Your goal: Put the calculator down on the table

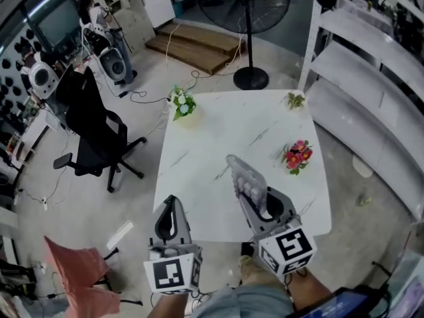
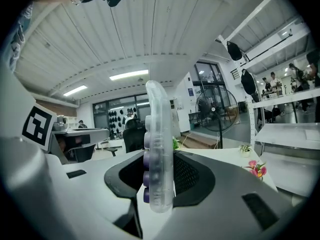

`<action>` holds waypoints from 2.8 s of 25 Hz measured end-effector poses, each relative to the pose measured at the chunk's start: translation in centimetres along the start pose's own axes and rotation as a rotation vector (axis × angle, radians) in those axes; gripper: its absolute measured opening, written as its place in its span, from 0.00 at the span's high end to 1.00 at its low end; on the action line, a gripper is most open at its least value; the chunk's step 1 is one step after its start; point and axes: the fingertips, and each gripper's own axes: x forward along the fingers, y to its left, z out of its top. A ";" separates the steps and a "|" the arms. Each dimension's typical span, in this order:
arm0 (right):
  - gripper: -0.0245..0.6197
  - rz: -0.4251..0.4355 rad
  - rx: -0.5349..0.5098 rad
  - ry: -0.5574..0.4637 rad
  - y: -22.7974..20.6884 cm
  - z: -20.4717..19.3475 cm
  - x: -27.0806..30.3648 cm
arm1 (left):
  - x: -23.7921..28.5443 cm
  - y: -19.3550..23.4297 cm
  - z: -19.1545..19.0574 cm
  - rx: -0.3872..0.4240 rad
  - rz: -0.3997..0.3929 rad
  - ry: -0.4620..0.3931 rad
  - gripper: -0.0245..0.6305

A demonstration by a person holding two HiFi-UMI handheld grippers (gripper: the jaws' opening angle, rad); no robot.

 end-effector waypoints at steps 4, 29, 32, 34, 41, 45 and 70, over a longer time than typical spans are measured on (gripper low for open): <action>0.73 0.021 0.012 -0.008 -1.8 1.5 3.6 | 4.0 1.2 0.6 0.015 0.023 0.020 0.95; 0.73 0.057 -0.035 0.048 -1.9 2.8 16.2 | 12.4 10.5 1.1 0.005 0.105 -0.001 0.95; 0.73 0.041 -0.023 0.090 -1.9 0.9 17.4 | 13.4 11.2 -0.4 -0.004 0.089 0.034 0.95; 0.73 0.027 -0.014 0.120 -2.1 -0.6 18.2 | 13.9 11.6 -1.3 -0.009 0.078 0.052 0.95; 0.73 -0.002 0.024 0.241 -1.7 -5.9 19.7 | 14.7 12.7 -4.3 -0.020 0.043 0.114 0.95; 0.73 -0.017 0.047 0.303 -1.8 -9.0 20.2 | 15.2 12.9 -6.6 -0.034 0.013 0.150 0.95; 0.73 -0.091 0.187 0.543 -2.3 -18.3 20.8 | 18.1 12.7 -13.2 -0.094 -0.075 0.284 0.95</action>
